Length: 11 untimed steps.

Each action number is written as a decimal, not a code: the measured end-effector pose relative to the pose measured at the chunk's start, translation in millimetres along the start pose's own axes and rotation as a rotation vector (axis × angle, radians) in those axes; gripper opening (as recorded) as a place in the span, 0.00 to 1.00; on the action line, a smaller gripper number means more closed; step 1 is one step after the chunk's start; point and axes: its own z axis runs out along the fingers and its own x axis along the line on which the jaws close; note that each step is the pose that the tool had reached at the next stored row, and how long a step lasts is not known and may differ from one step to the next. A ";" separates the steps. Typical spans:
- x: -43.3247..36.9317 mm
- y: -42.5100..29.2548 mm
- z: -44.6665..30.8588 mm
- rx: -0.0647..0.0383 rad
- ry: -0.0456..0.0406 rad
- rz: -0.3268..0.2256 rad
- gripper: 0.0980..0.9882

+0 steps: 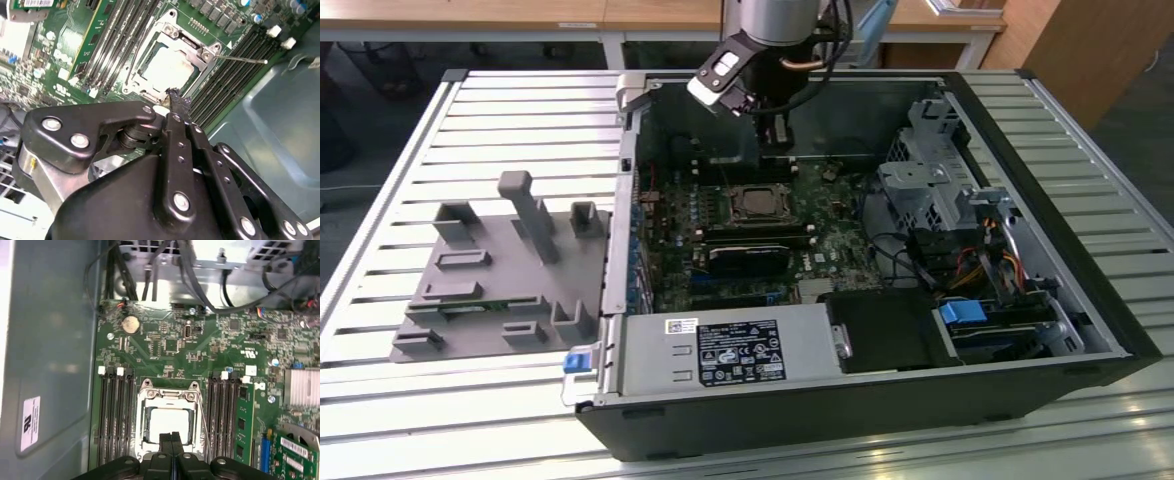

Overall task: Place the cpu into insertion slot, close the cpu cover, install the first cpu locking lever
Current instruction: 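Close the cpu cover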

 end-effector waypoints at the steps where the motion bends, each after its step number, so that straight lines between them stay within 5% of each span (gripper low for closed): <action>1: 0.0 0.0 0.0 0.000 0.0006 -0.018 0.01; 11: 0.0 0.0 0.0 -0.001 0.0058 -0.199 0.01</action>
